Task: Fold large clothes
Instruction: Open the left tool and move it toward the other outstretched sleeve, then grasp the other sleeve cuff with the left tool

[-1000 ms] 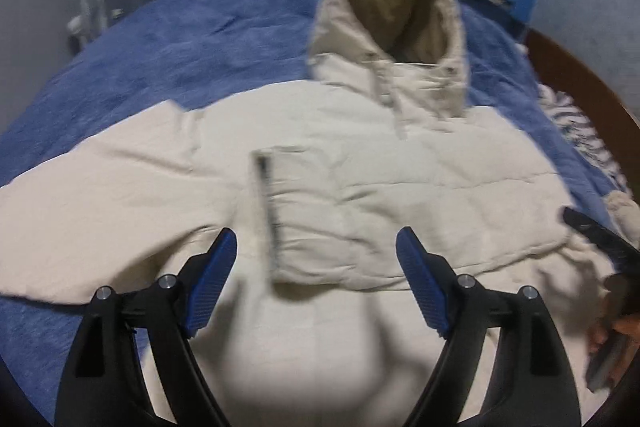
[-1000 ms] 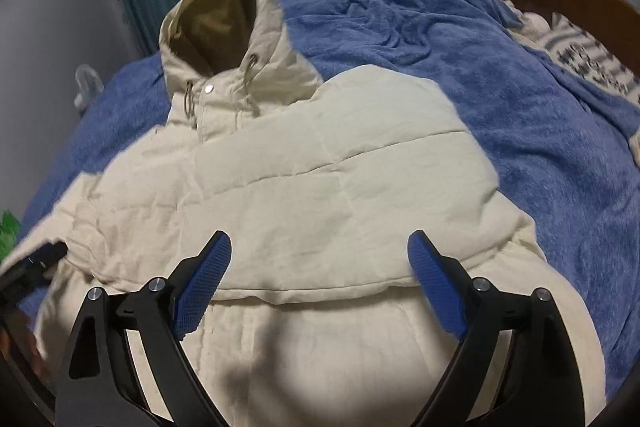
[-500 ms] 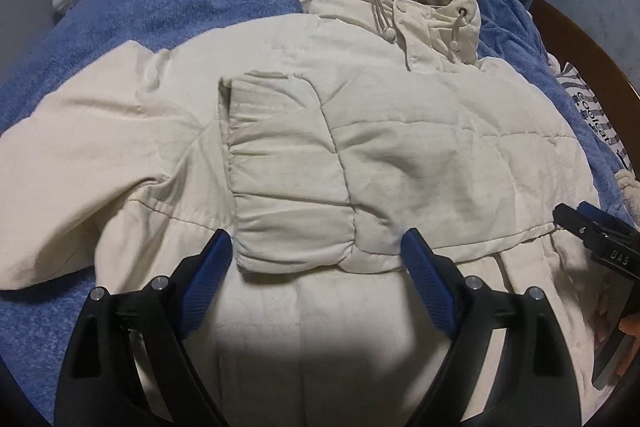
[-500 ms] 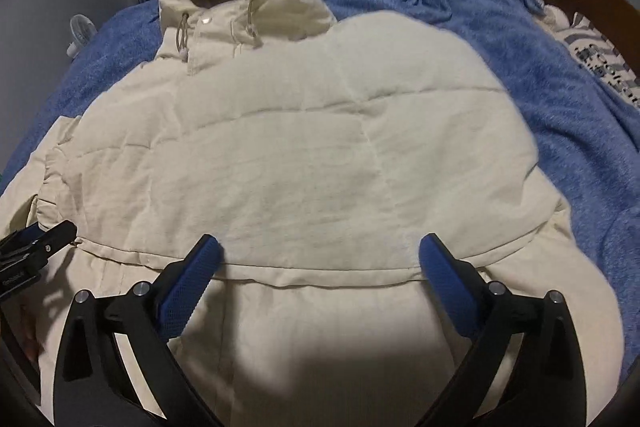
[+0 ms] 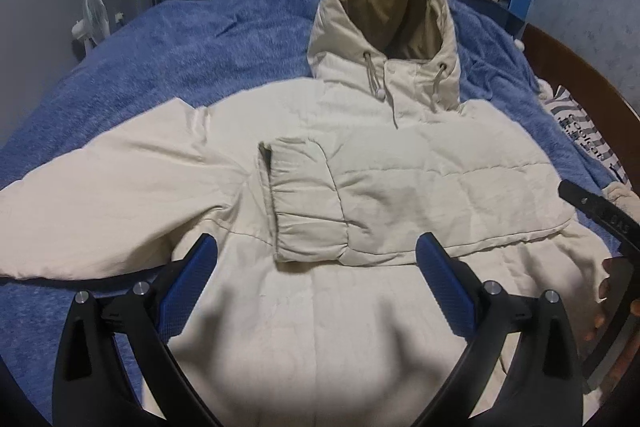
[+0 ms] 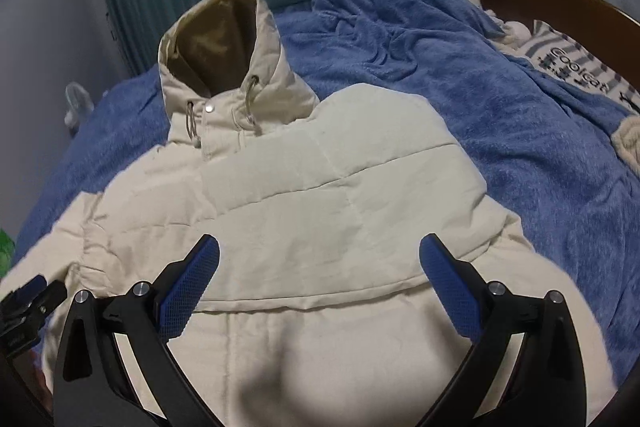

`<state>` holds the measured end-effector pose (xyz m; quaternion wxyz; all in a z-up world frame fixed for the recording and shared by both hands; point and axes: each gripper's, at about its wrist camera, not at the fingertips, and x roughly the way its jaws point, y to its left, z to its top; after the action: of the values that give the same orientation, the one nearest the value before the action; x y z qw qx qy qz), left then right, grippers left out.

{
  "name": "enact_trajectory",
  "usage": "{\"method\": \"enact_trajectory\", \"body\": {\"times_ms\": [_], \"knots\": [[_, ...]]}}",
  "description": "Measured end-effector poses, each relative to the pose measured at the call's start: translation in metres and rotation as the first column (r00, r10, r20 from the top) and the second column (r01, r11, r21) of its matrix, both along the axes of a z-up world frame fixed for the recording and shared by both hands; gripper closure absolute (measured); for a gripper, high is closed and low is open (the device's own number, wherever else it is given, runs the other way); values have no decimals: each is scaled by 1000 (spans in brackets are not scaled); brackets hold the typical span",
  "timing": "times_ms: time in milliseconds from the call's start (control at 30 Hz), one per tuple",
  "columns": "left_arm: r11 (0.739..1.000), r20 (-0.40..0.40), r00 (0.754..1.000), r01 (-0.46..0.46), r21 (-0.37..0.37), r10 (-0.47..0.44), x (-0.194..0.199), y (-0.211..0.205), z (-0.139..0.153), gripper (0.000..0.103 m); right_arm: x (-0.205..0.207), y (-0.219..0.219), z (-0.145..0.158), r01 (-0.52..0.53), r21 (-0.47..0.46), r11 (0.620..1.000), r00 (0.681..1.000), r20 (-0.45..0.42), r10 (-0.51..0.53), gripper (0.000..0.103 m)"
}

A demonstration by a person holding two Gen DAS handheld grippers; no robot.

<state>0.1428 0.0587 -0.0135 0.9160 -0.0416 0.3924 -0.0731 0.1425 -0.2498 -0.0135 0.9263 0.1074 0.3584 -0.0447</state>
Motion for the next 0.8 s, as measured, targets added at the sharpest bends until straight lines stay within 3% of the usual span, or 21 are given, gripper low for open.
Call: {"method": "enact_trajectory", "body": {"times_ms": [67, 200, 333, 467, 567, 700, 800], "knots": [[1000, 10, 1000, -9, -10, 9, -7, 9, 7, 8, -4, 6, 0, -25, 7, 1000, 1000, 16, 25, 7], [999, 31, 998, -45, -23, 45, -15, 31, 17, 8, -7, 38, -4, -139, -139, 980, 990, -21, 138, 7], [994, 18, 995, -102, -30, 103, -16, 59, 18, 8, -9, 58, -5, -245, -166, 955, 969, -29, 244, 7], [980, -18, 982, -191, -49, 190, -13, 87, 14, 8, -9, 62, -4, -278, -146, 950, 960, -21, 278, 7], [958, -49, 960, -279, -67, 276, -8, 110, 9, 8, -9, 56, -3, -267, -103, 958, 964, -25, 266, 7], [908, -31, 907, -419, 26, 419, -12, 131, 4, 8, -7, 45, -5, -240, -35, 970, 971, -30, 239, 7], [869, -59, 867, -492, 55, 495, -13, 147, -1, 8, -7, 39, -6, -227, -4, 974, 974, -26, 227, 7]]}}
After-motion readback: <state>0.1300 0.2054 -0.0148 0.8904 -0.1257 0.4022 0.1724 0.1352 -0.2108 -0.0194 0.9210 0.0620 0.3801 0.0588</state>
